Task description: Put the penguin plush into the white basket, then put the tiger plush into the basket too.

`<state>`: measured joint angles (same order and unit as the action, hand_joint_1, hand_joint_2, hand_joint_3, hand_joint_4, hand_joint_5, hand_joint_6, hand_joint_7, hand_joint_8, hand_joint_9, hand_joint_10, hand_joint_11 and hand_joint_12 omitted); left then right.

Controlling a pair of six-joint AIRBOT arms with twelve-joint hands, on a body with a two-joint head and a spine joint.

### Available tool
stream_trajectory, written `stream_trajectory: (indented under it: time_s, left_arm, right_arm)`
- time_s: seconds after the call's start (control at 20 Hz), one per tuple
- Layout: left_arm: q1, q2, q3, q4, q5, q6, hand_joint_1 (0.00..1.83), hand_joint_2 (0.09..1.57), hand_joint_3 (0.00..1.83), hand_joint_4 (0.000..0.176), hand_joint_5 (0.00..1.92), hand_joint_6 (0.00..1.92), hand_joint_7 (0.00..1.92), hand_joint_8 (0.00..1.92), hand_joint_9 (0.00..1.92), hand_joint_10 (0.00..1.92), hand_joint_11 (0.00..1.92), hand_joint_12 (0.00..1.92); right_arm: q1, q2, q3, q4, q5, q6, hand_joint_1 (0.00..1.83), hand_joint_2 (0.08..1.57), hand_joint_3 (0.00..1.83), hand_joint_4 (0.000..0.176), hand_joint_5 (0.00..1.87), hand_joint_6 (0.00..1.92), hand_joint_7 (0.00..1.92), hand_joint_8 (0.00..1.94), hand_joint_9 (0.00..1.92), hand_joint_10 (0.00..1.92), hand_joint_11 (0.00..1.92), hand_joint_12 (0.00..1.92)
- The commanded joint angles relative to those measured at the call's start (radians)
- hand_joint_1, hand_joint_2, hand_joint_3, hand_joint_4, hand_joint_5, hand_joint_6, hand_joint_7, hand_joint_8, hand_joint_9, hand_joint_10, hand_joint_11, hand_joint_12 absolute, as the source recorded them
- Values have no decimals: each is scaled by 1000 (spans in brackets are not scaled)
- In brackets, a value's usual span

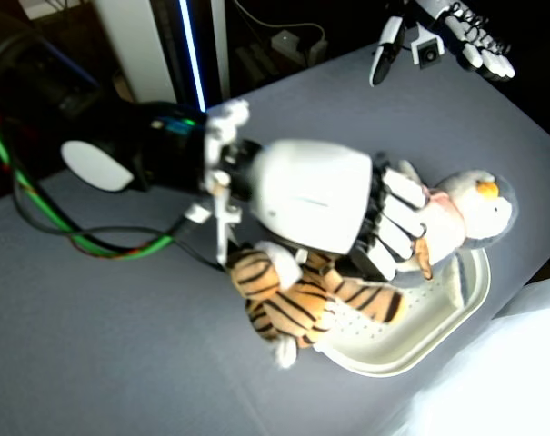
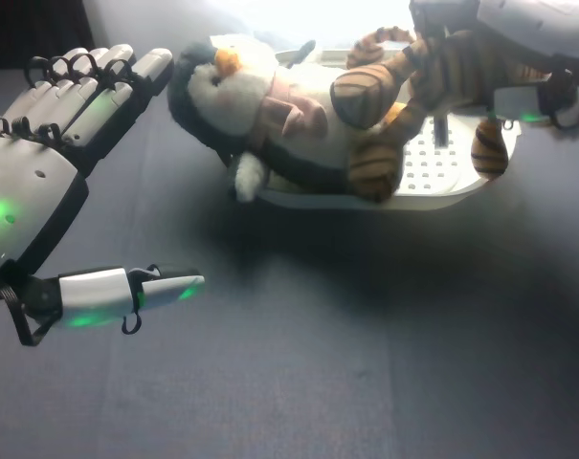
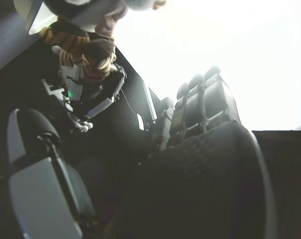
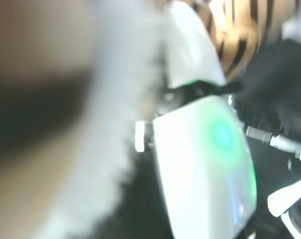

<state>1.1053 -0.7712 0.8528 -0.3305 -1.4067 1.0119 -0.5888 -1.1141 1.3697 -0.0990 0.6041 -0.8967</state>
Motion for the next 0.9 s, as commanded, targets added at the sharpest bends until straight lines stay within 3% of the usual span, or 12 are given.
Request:
stream_trajectory:
  time_s: [0.0, 0.05, 0.1, 0.15, 0.2, 0.45, 0.55, 0.6, 0.65, 0.7, 0.8, 0.85]
  left_arm:
    - [-10, -8, 0, 29, -126, -5, 772, 806, 4, 139, 0, 0, 0, 0, 0, 0, 12, 5]
    - [-10, -8, -1, 29, -128, -6, 776, 808, 4, 147, 0, 0, 0, 0, 0, 0, 12, 5]
    - [-10, -8, -1, 29, -128, -7, 750, 812, 6, 139, 0, 0, 0, 0, 0, 0, 24, 11]
    - [-10, -8, -1, 29, -128, -8, 746, 812, 6, 143, 0, 0, 0, 0, 0, 0, 24, 11]
    - [-10, -8, 0, 29, -128, -8, 740, 812, 5, 153, 0, 0, 0, 0, 0, 0, 12, 7]
    - [-10, -8, 0, 29, -129, -11, 788, 822, 7, 100, 0, 0, 0, 0, 0, 0, 0, 0]
    - [-10, -8, 0, 29, -130, -11, 805, 821, 6, 100, 0, 0, 0, 0, 0, 0, 0, 0]
    - [-10, -6, 1, 29, -131, -11, 804, 815, 2, 84, 0, 0, 0, 0, 0, 0, 0, 0]
    - [-10, -5, 1, 29, -130, -11, 804, 815, 2, 84, 0, 0, 0, 0, 0, 0, 0, 0]
    - [-10, -3, 2, 30, -129, -11, 854, 806, 0, 71, 0, 0, 0, 0, 0, 0, 0, 0]
    - [-10, 1, 2, 30, -133, -11, 836, 797, 0, 85, 0, 0, 0, 0, 0, 0, 0, 0]
    - [-10, 2, 2, 30, -136, -11, 823, 797, 0, 93, 0, 0, 0, 0, 0, 0, 0, 0]
  right_arm:
    - [15, -1, 6, 14, 93, -12, 1140, 1270, 0, 0, 733, 1295, 658, 1569, 455, 1268, 394, 1518]
    - [15, -4, 8, 14, 78, -13, 1115, 1177, 0, 0, 589, 672, 511, 878, 461, 932, 369, 1289]
    - [15, -5, 9, 14, 74, -13, 1089, 1159, 0, 0, 581, 226, 542, 330, 475, 481, 269, 1018]
    - [13, -7, 9, 14, 70, -13, 1138, 1130, 0, 0, 586, 68, 557, 106, 497, 201, 210, 877]
    - [13, -8, 9, 13, 69, -13, 1153, 1122, 0, 0, 547, 14, 531, 24, 484, 67, 170, 777]
    - [13, -10, 12, 11, 61, -13, 875, 1168, 4, 0, 367, 1, 348, 0, 282, 1, 0, 635]
    - [12, -10, 9, 10, 62, -13, 733, 1169, 1, 22, 303, 0, 293, 0, 221, 0, 0, 488]
    - [13, -10, 0, 10, 71, -13, 720, 1125, 0, 31, 197, 0, 189, 0, 133, 0, 0, 390]
    - [13, -10, -5, 10, 83, -13, 720, 1125, 0, 31, 197, 0, 189, 0, 133, 0, 0, 390]
    - [13, -7, -16, 11, 106, -13, 765, 1062, 0, 76, 18, 0, 11, 0, 4, 0, 0, 185]
    - [13, 32, -53, 12, 175, -13, 769, 1020, 0, 93, 0, 0, 0, 0, 0, 0, 0, 145]
    - [13, 52, -75, 13, 217, -13, 715, 1018, 0, 134, 0, 0, 0, 0, 0, 0, 0, 28]
